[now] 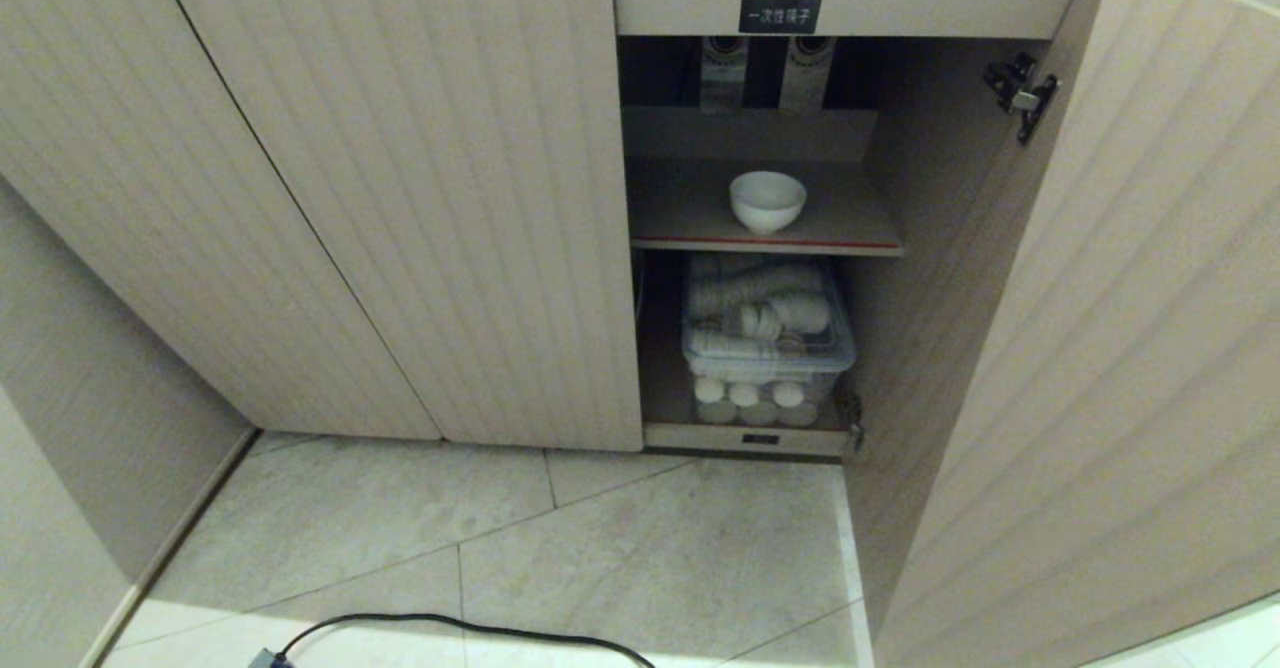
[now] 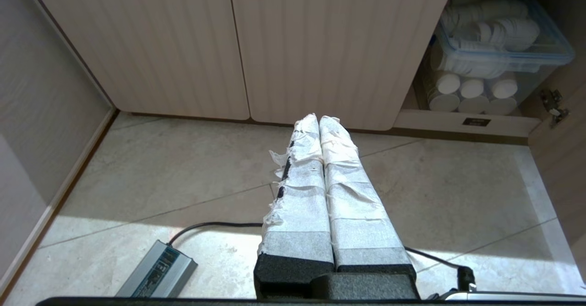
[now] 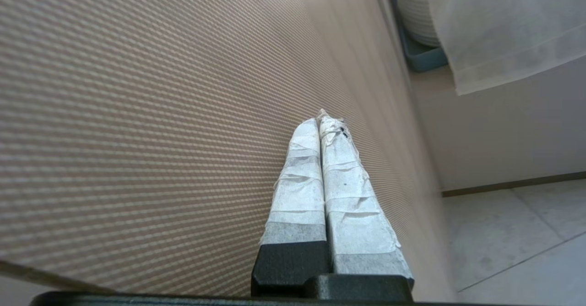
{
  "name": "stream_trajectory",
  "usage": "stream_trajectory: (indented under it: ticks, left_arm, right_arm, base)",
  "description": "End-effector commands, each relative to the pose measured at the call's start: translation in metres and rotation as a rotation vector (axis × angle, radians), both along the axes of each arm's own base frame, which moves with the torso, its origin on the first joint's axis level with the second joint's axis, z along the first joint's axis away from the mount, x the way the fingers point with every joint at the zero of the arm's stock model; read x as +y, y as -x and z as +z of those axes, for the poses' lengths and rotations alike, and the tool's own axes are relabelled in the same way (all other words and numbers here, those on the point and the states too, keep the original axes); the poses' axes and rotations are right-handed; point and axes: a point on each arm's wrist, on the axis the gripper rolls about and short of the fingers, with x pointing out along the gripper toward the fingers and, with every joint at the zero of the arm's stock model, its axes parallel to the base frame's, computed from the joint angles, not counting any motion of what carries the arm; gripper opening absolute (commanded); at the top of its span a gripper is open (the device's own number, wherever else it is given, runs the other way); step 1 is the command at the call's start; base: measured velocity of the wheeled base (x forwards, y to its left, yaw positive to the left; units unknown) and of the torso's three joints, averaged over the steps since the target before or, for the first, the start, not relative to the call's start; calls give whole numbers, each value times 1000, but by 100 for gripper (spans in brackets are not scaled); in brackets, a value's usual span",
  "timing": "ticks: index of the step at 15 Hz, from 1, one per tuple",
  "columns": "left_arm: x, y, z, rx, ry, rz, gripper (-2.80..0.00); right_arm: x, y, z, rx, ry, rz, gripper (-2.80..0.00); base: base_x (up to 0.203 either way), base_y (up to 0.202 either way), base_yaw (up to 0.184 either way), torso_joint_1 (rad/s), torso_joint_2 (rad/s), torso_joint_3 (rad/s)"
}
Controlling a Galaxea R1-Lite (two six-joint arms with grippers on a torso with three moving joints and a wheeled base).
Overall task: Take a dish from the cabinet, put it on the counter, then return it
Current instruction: Close the cabinet door
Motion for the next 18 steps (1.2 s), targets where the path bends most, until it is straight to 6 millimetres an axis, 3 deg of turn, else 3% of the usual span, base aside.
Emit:
stream_trajectory:
  ticks: [1,18]
  left_arm:
    - [0,0,0,-3,1,0,-280]
    - [0,0,0,-2,1,0,-280]
  right_arm:
    - [2,-1,0,1,-7,21,-280]
    - [13,-8,-9,65,19,178,-280]
  base:
    - [0,0,0,0,0,0]
    - [0,0,0,0,0,0]
